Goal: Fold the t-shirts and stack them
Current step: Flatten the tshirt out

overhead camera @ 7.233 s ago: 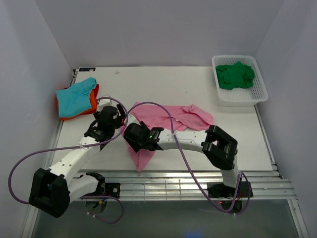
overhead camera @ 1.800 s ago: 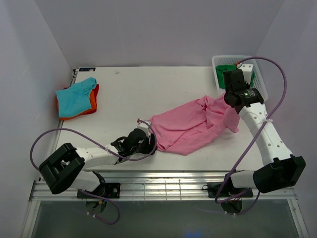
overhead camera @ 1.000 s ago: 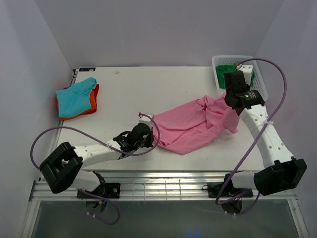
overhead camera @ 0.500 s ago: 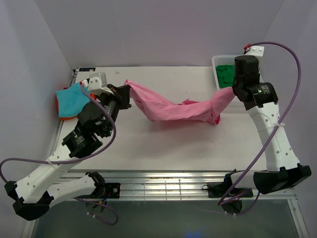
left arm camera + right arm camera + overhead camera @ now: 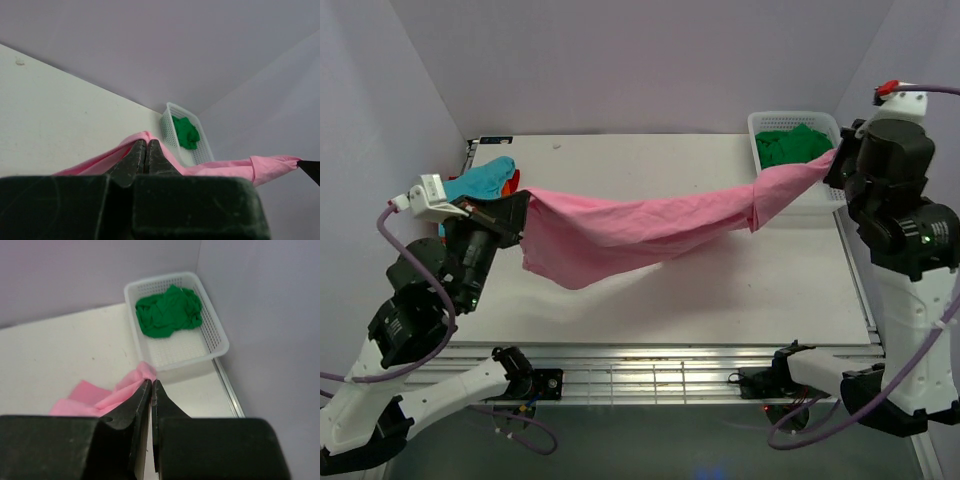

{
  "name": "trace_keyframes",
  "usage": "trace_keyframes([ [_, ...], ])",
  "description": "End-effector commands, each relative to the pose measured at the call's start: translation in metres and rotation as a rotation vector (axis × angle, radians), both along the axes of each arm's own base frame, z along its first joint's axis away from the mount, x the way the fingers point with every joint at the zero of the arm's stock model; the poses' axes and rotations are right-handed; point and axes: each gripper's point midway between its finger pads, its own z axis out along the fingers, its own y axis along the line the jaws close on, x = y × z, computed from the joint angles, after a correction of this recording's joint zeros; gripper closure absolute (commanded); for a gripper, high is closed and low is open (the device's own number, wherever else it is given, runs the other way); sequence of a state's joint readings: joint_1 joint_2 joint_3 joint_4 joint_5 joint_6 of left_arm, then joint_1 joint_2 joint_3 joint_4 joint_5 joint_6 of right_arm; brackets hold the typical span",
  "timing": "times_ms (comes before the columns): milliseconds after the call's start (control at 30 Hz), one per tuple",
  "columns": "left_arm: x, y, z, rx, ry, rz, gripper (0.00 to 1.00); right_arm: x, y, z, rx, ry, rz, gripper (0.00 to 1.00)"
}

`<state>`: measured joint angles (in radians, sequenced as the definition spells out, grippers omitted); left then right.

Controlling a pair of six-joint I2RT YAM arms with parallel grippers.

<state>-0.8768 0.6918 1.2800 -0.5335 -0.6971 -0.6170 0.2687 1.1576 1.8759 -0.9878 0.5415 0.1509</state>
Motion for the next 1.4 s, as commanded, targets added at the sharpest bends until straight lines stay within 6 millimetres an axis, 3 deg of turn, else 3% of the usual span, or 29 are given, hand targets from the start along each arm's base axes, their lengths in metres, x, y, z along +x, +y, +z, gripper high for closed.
trace_keyframes([
  [0,-0.016,0.001,0.011,-0.08,0.008,-0.069,1.0,-0.034,-0.004,0.047,0.05,-0.135,0.035,0.92],
  [33,-0.018,-0.003,0.013,-0.085,0.004,-0.093,1.0,-0.04,-0.004,0.056,0.058,-0.159,0.042,0.92],
  [133,-0.019,-0.005,0.017,-0.093,0.002,-0.105,1.0,-0.041,0.001,0.058,0.072,-0.165,0.071,0.92],
  [233,-0.017,-0.003,0.013,-0.091,0.01,-0.087,1.0,-0.03,0.007,0.046,0.076,-0.147,0.084,0.92],
  [400,0.003,0.022,-0.011,-0.037,0.041,0.12,1.0,0.009,0.019,0.008,0.076,-0.091,0.088,0.92],
  [500,0.024,0.034,-0.042,0.045,0.066,0.304,1.0,0.043,0.029,-0.031,0.068,-0.015,0.082,0.92],
  [533,0.034,0.03,-0.061,0.097,0.07,0.343,1.0,0.058,0.033,-0.049,0.06,0.03,0.079,0.92],
  [600,0.048,0.026,-0.079,0.129,0.072,0.418,1.0,0.077,0.041,-0.086,0.06,0.102,0.085,0.92],
  [633,0.055,0.021,-0.104,0.195,0.095,0.437,1.0,0.092,0.046,-0.101,0.062,0.12,0.089,0.92],
  [767,0.08,0.008,-0.157,0.289,0.159,0.487,1.0,0.123,0.06,-0.16,0.061,0.248,0.101,0.92],
  [800,0.088,0.015,-0.17,0.302,0.185,0.515,1.0,0.13,0.062,-0.178,0.058,0.287,0.099,0.92],
  [867,0.104,0.01,-0.209,0.349,0.256,0.484,1.0,0.136,0.065,-0.194,0.059,0.306,0.097,0.92],
  [900,0.115,0.022,-0.22,0.347,0.279,0.515,1.0,0.139,0.066,-0.204,0.055,0.324,0.097,0.92],
  [967,0.127,0.024,-0.253,0.412,0.342,0.505,0.97,0.143,0.065,-0.213,0.05,0.333,0.09,0.92],
  [1033,0.139,0.032,-0.262,0.426,0.351,0.545,0.95,0.147,0.066,-0.225,0.043,0.358,0.085,0.92],
  [1067,0.144,0.033,-0.277,0.468,0.383,0.563,0.93,0.149,0.067,-0.227,0.043,0.365,0.088,0.92],
  [1100,0.151,0.036,-0.279,0.477,0.386,0.579,0.88,0.152,0.068,-0.235,0.04,0.381,0.088,0.92],
  [1133,0.155,0.037,-0.284,0.491,0.398,0.585,0.63,0.152,0.069,-0.238,0.039,0.389,0.089,0.92],
  [1167,0.162,0.035,-0.298,0.522,0.426,0.582,0.49,0.154,0.069,-0.243,0.039,0.398,0.089,0.92],
  [1233,0.176,0.036,-0.301,0.539,0.425,0.576,0.16,0.157,0.07,-0.253,0.034,0.42,0.089,0.81],
  [1267,0.182,0.034,-0.305,0.549,0.434,0.564,0.13,0.159,0.071,-0.256,0.03,0.424,0.093,0.75],
  [1300,0.193,0.031,-0.314,0.571,0.455,0.542,0.11,0.161,0.071,-0.262,0.021,0.438,0.092,0.59],
  [1333,0.198,0.031,-0.316,0.585,0.463,0.536,0.1,0.162,0.071,-0.264,0.015,0.442,0.095,0.56],
  [1367,0.202,0.031,-0.317,0.595,0.467,0.537,0.09,0.162,0.07,-0.265,0.009,0.446,0.092,0.36],
])
